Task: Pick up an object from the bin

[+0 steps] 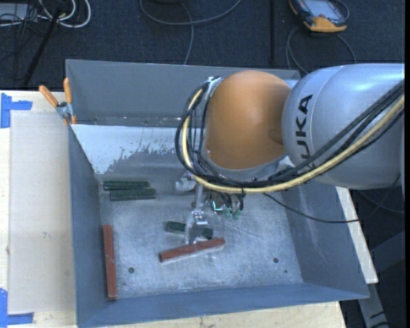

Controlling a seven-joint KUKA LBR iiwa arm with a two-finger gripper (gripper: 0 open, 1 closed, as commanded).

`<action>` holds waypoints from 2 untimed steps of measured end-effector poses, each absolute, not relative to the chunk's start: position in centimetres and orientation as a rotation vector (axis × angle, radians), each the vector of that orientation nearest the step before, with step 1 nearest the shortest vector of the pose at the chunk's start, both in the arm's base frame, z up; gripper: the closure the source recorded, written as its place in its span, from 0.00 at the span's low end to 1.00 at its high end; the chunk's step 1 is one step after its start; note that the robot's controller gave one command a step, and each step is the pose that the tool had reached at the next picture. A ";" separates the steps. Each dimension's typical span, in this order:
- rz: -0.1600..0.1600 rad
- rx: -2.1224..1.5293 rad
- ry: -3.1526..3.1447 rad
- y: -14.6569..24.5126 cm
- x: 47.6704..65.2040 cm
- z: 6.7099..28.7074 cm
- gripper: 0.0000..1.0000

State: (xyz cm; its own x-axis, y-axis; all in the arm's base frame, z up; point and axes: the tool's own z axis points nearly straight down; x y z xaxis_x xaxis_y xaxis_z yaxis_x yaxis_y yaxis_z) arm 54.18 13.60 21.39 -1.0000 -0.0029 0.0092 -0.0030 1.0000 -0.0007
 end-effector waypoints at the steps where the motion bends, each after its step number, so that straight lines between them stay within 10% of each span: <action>1: 0.000 0.000 -3.140 13.5 54.3 21.8 0.00; 2: -0.002 0.080 -3.146 12.4 54.2 17.2 0.00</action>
Offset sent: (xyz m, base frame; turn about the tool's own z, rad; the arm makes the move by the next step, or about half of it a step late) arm -0.0059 -0.0380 -0.1439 -0.1433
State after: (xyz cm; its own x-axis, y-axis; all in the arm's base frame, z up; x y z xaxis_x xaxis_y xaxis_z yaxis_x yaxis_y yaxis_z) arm 54.23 12.39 17.16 -0.9987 -0.0506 -0.0059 -0.0506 0.9987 0.0011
